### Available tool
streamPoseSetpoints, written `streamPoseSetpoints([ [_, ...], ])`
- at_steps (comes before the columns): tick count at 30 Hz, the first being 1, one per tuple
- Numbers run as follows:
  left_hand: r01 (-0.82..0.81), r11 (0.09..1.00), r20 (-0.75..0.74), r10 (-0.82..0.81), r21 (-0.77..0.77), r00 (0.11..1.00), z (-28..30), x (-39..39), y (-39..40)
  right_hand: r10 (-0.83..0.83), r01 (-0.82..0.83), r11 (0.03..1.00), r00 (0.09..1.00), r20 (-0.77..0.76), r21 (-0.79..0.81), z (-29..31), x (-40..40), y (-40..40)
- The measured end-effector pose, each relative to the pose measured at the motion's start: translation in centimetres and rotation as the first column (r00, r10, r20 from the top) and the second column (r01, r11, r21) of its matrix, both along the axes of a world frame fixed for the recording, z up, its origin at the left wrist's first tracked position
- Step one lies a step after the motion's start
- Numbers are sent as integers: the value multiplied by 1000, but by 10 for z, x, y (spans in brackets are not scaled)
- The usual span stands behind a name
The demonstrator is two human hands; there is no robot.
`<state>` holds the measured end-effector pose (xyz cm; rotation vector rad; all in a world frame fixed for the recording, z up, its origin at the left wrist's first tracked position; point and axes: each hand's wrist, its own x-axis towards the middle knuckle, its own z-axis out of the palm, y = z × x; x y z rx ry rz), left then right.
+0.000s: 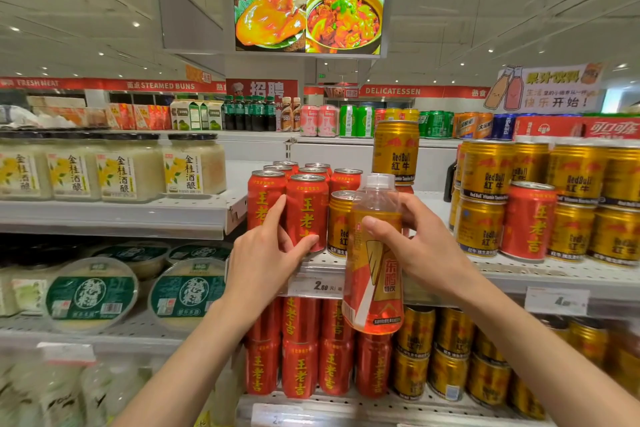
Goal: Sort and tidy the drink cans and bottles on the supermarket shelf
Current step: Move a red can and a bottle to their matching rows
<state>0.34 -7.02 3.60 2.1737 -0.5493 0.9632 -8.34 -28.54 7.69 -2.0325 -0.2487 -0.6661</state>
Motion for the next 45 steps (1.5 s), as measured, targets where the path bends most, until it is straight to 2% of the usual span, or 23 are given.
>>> streamPoseSetpoints([
  [7,23,998,35,-20,-65,999,-8,7,-7,-26,26,1000,1000,-6,-9,-3,-2,0],
  [12,146,970,43,-141,-192,989,-17,-1,2,-91,91,996,996,-13,-3,-10,-7,1],
  [16,247,943,92,-232,-224,968,-33,-29,10,-142,142,989,990,-20,34,-18,-16,7],
  [18,312,921,-6,-322,-232,947,-43,-41,12,-174,176,982,984,-36,65,-26,-19,10],
  [21,446,852,-283,-514,-274,810,-59,-51,15,-216,222,968,974,-65,117,-39,-25,17],
  [23,514,812,-409,-583,-277,702,-68,-56,17,-241,250,951,968,-74,183,-46,-30,22],
  [26,563,764,-480,-640,-316,600,-76,-59,19,-290,306,917,952,-101,254,-55,-38,31],
  [29,578,687,-502,-723,-441,475,-85,-60,17,-339,374,862,927,-160,342,-67,-46,38],
  [31,566,642,-486,-765,-518,423,-93,-63,14,-345,398,822,917,-202,406,-76,-55,40],
  [38,546,676,-492,-736,-495,464,-111,-70,7,-344,476,776,870,-354,414,-114,-91,17],
  [45,546,704,-469,-710,-454,525,-103,-103,-35,-243,403,775,901,-360,486,-123,-121,-34],
])
